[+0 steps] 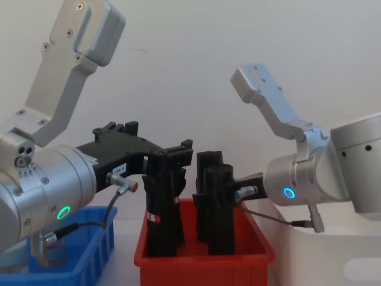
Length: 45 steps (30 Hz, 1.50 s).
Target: Pick the cotton swabs from the blue box and place them into the white box.
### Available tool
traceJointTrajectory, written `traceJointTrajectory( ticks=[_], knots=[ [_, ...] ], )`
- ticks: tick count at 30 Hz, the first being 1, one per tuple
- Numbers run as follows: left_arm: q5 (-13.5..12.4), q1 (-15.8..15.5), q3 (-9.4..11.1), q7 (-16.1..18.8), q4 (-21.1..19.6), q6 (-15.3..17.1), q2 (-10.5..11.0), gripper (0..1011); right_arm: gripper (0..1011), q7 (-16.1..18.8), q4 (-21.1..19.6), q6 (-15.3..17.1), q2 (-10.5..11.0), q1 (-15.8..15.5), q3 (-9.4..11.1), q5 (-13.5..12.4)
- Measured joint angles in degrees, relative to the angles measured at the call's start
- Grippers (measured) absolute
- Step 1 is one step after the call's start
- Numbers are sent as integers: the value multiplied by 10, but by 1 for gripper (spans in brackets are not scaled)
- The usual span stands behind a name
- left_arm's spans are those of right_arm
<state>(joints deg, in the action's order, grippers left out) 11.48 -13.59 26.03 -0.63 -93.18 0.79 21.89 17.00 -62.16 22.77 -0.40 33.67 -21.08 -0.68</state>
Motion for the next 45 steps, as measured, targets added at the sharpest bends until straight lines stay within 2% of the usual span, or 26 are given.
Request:
traceJointTrajectory(
  ticks=[5,10,25,37,45],
  knots=[
    [0,0,0,0,0,0,0,1004,609,1,4,0,-1,2,0,-1],
    [0,0,0,0,0,0,0,1004,488,1,6,1,-2,3,0,-2],
    [0,0,0,0,0,0,0,1004,442,-2,-2,-10,-1,3,0,2],
    [0,0,0,0,0,0,0,1004,442,-22,-51,-43,6,-7,3,9],
    [0,0,0,0,0,0,0,1004,442,-50,-104,-69,15,-18,12,7]
  ],
)
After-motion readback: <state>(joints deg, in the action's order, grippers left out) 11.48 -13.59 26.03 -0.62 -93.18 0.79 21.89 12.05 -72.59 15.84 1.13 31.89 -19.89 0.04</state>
